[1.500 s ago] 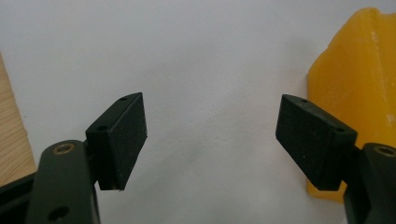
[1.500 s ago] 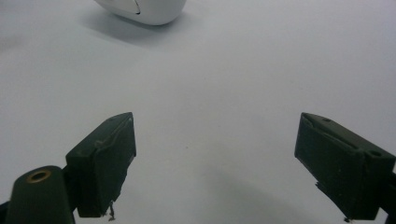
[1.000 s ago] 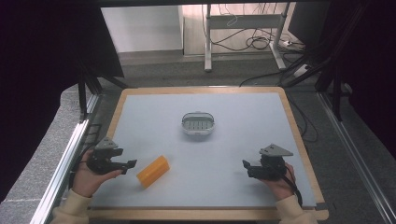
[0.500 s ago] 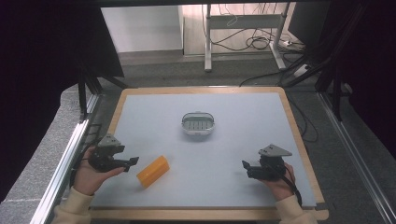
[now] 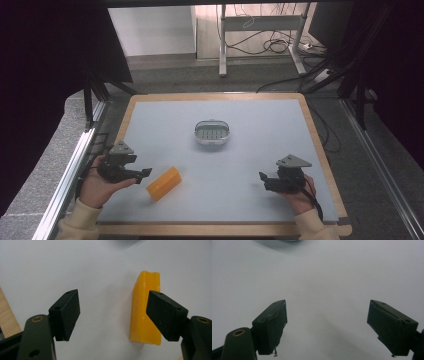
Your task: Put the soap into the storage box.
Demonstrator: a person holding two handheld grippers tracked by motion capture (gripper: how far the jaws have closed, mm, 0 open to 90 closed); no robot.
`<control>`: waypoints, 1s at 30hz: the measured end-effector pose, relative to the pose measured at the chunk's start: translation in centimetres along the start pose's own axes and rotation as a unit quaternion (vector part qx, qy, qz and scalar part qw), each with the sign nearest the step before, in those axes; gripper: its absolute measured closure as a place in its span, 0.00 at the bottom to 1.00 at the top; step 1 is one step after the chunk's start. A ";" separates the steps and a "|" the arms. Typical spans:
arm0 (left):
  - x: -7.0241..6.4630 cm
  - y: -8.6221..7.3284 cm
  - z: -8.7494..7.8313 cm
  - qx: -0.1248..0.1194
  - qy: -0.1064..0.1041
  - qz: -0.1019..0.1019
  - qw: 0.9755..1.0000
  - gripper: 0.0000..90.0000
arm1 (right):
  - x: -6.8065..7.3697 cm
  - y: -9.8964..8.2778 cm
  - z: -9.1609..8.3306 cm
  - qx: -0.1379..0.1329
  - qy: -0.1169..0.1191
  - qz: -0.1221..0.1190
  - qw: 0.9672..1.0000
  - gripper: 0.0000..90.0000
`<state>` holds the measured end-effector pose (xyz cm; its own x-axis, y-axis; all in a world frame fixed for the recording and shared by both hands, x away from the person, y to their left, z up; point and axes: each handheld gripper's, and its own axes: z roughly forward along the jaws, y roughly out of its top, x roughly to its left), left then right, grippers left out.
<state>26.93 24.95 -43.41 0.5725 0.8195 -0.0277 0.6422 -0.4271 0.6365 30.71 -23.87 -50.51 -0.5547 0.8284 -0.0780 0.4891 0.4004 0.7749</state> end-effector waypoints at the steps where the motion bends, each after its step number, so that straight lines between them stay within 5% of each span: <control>1: -0.1 0.2 0.0 0.000 -0.001 0.001 1.000 0.30 | 0.0 0.0 0.0 0.001 0.000 0.001 1.000 0.19; 14: -1.5 1.8 0.9 0.009 -0.014 0.024 1.000 0.31 | -0.2 -0.1 0.1 0.008 -0.004 0.007 1.000 0.19; 30: -3.1 1.9 2.6 0.036 -0.018 0.045 0.998 0.32 | -0.5 -0.3 0.3 0.008 -0.012 0.010 1.000 0.20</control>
<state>27.72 20.62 -44.11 0.6468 0.7627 -0.0019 0.6218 -0.5259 0.5804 31.04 -24.31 -50.88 -0.5275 0.8460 -0.0779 0.5110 0.3892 0.7664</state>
